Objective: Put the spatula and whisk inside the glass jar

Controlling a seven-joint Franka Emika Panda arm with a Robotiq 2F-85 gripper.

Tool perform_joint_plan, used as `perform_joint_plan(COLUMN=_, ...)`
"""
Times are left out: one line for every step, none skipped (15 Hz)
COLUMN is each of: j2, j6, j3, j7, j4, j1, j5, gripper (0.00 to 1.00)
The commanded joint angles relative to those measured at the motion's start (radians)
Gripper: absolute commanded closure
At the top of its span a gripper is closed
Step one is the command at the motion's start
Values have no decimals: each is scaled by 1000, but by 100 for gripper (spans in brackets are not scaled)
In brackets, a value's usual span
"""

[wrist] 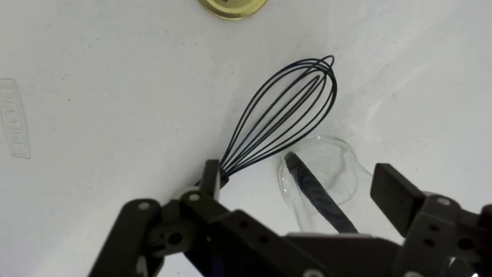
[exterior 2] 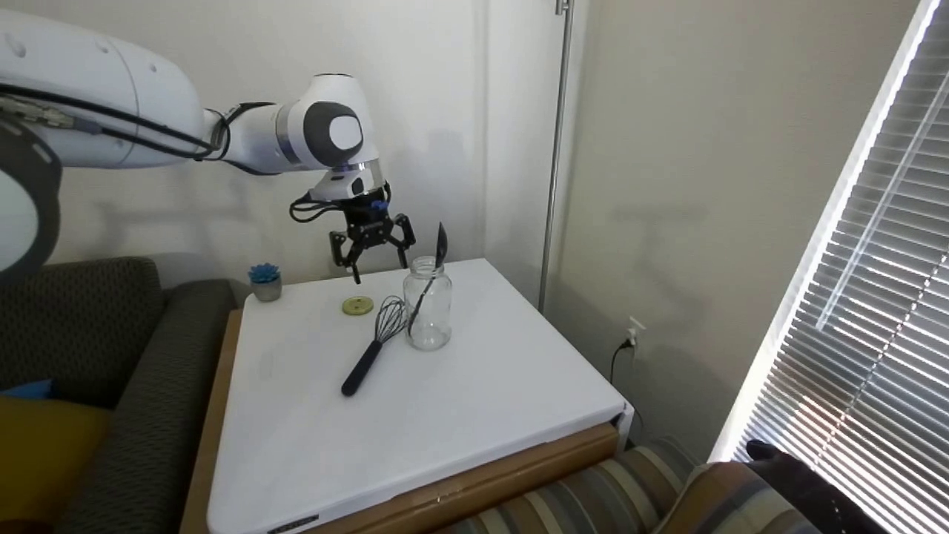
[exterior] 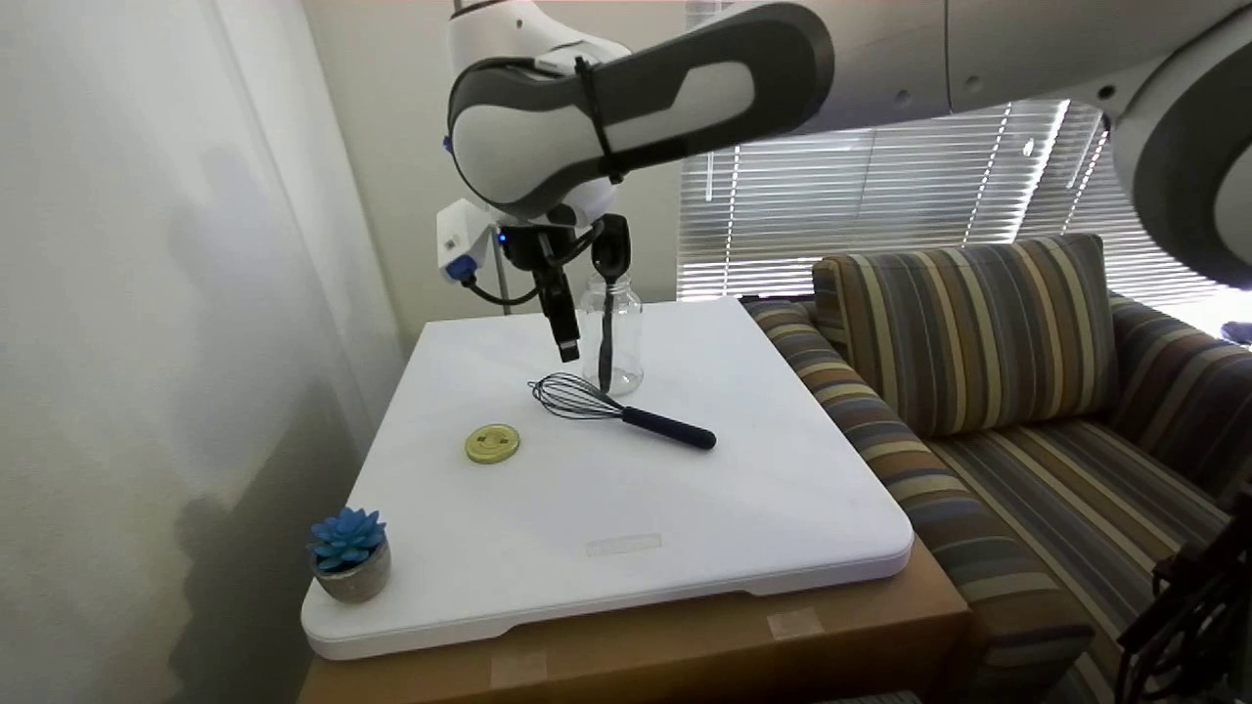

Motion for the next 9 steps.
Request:
perform_joint_plan(j2=24, j6=52, j3=16, j7=34, j4=0, j1=17, j5=23, gripper=0)
perform_joint_plan(j2=32, j6=71, j3=13, j7=47, j4=-2, j1=28, j5=19, gripper=0)
perform_joint_plan(j2=18, j6=94, j3=7, j7=67, j4=-32, j1=41, j5=10, gripper=0)
perform_joint_plan(j2=23, j6=108, j3=1, j7=87, j4=-35, j1=52, j5=5, gripper=0)
perform_joint_plan(j2=28, j6=123, j3=-5, j7=109, j4=-40, j1=61, j5=0, gripper=0)
perform_joint_plan(j2=31, j6=126, j3=-14, j7=136, j4=-47, j1=71, j5=-10, gripper=0)
perform_joint_plan(j2=31, j6=136, j3=-20, j7=159, j4=-62, j1=81, j5=-21, gripper=0)
perform_joint_plan(j2=32, j6=143, j3=-32, j7=192, j4=-74, j1=90, j5=-33, gripper=0)
perform_joint_plan(j2=32, j6=146, j3=-47, j7=227, j4=-86, j1=98, j5=-47, gripper=0)
